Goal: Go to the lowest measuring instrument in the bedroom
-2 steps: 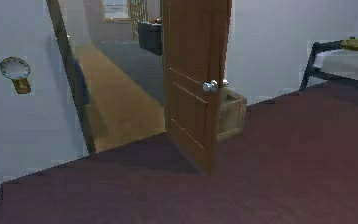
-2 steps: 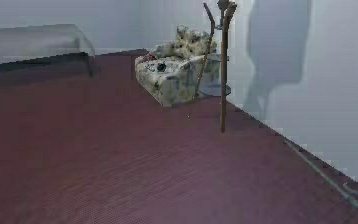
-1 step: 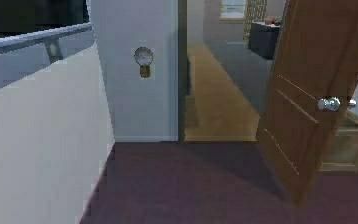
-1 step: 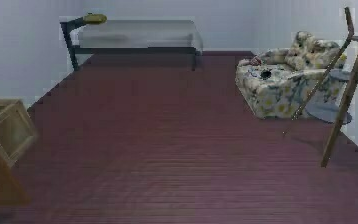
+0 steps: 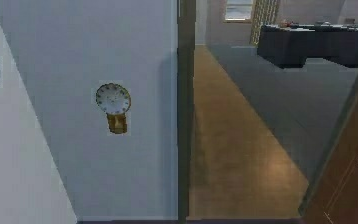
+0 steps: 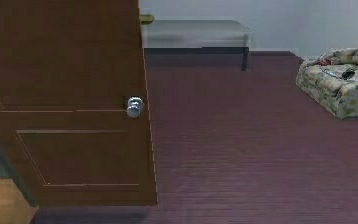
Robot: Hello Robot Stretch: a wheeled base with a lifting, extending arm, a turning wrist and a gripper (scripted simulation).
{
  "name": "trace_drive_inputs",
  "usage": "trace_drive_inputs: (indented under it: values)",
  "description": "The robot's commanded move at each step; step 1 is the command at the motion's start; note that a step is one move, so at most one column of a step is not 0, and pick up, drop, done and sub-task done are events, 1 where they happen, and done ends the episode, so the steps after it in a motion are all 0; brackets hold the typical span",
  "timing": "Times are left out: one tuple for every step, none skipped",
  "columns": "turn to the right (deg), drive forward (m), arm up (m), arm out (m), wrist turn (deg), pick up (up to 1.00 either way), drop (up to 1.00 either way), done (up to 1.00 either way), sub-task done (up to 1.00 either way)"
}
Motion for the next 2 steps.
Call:
trace_drive_inputs:
  values:
    - [-3.0,0.00,0.00,0.00,0.0,0.00,0.00,0.00,0.00]
    - [0.0,0.20,0.00,0.00,0.0,0.00,0.00,0.00,0.00]
